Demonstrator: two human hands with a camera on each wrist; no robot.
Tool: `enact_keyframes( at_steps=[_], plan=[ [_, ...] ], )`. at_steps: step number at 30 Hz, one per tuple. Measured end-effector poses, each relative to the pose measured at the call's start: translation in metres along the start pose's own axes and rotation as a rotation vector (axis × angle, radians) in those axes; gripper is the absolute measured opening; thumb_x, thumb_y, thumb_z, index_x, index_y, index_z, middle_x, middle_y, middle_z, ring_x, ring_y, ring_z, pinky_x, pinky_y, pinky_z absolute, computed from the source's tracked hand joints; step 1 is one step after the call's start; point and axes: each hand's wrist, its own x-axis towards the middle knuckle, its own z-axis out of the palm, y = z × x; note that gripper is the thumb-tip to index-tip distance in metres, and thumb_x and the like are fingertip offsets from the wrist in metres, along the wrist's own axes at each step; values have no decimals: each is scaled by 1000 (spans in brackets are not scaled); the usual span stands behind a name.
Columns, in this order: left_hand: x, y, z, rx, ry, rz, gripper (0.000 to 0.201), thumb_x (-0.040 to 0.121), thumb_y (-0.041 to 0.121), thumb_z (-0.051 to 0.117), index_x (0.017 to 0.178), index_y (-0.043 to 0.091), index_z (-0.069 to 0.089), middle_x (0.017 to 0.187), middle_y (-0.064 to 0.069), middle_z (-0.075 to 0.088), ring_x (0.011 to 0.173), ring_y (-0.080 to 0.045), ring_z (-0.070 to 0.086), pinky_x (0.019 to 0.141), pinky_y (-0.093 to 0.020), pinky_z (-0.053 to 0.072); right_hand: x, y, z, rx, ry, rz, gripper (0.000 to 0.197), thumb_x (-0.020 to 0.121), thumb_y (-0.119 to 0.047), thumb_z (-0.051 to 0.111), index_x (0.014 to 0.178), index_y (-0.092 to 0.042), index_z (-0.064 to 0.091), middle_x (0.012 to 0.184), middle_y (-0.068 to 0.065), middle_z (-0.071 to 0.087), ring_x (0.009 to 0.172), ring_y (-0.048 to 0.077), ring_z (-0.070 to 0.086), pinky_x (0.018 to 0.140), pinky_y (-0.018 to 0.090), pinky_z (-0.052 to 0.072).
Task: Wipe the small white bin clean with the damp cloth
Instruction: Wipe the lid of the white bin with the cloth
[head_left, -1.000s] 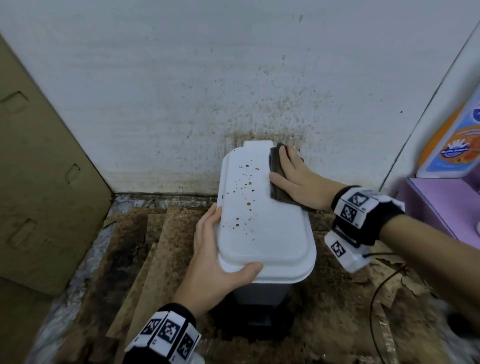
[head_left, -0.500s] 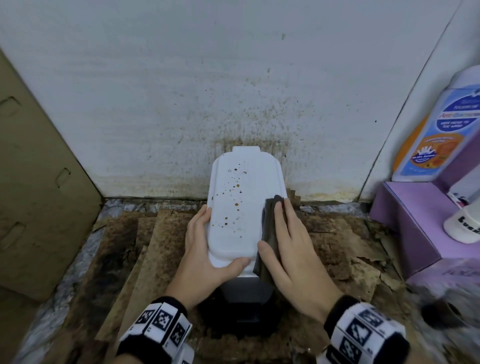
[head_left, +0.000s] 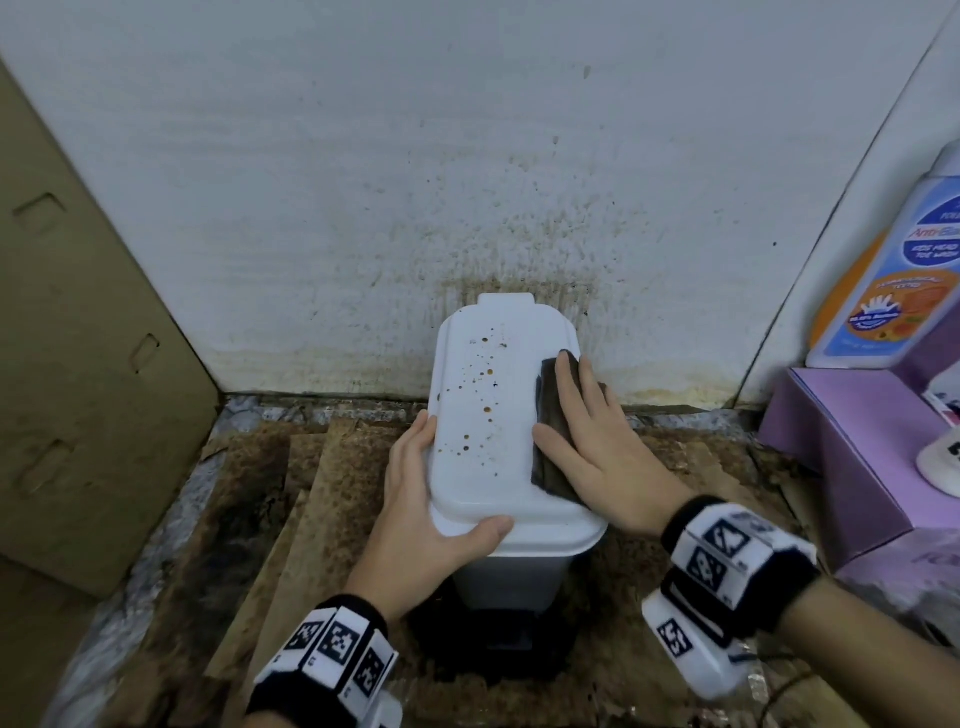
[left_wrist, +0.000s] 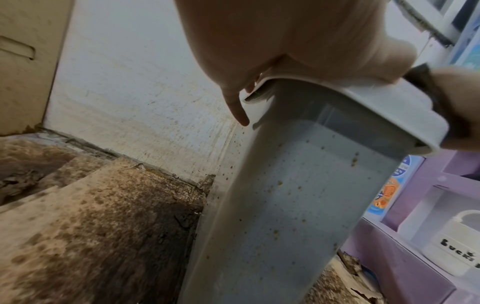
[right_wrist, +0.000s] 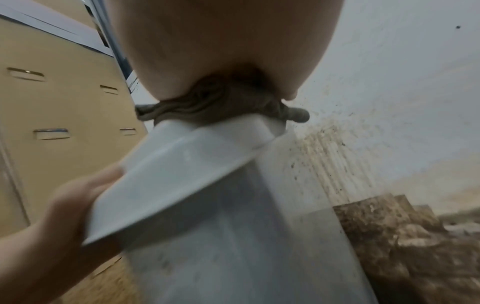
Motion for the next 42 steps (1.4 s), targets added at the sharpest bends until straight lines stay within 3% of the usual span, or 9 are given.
enact_keyframes(
  at_steps=[4,9,13,18,21,25,30,35,42],
  plan=[
    [1,0,0,-21,-3,-7,112,63,67,79,153,42,17,156,32,10,148,10,10,117,-29,23,38,16,-17,55,-140,70,80,99,-66,26,153,-36,-26,161,-5,-34,152,24,-22,124,52,-1],
    [2,0,0,-19,-7,4,109,62,66,79,150,47,17,155,34,10,149,8,9,118,-32,23,68,29,-22,16,-123,47,79,100,-63,28,156,-32,-18,163,0,-29,153,26,-18,124,50,0],
    [2,-1,1,-34,-7,6,108,62,65,80,149,47,19,154,33,12,149,8,10,118,-34,23,70,34,-17,1,-92,18,82,101,-62,26,155,-28,-25,164,4,-27,151,25,-24,123,50,-7],
    [1,-3,1,-42,-10,15,106,62,64,81,147,48,19,155,30,12,150,5,9,119,-33,22,54,28,-14,64,-104,33,82,99,-66,26,152,-35,-29,162,-2,-32,149,25,-30,123,53,-9],
    [2,-4,2,-39,3,14,109,62,64,81,150,43,20,155,27,14,150,5,10,119,-32,22,25,15,-11,87,-105,26,80,99,-64,26,151,-37,-28,160,-6,-36,146,16,-34,123,47,-13],
    [1,-3,4,-41,10,18,109,62,62,81,150,41,20,156,24,14,150,5,9,120,-31,21,-24,-3,3,63,1,-43,77,102,-57,27,153,-34,-25,159,-10,-36,143,2,-36,124,43,-13],
    [0,-3,5,-29,28,11,110,62,61,81,151,38,20,157,23,15,150,5,10,121,-33,21,-64,-20,27,146,133,-44,79,102,-59,29,152,-34,-28,160,-16,-32,147,2,-29,123,42,-13],
    [0,-3,5,-30,30,8,112,63,61,81,153,34,20,157,21,16,151,3,11,123,-37,22,-70,-27,35,194,169,3,83,95,-70,23,150,-38,-30,159,-18,-32,147,5,-31,122,41,-15],
    [1,-2,2,-48,17,-4,111,63,62,80,153,36,20,157,24,15,150,7,9,123,-36,21,-48,-20,16,94,61,-18,76,99,-58,29,153,-38,-22,157,-14,-37,142,-3,-36,122,35,-16]
  ],
)
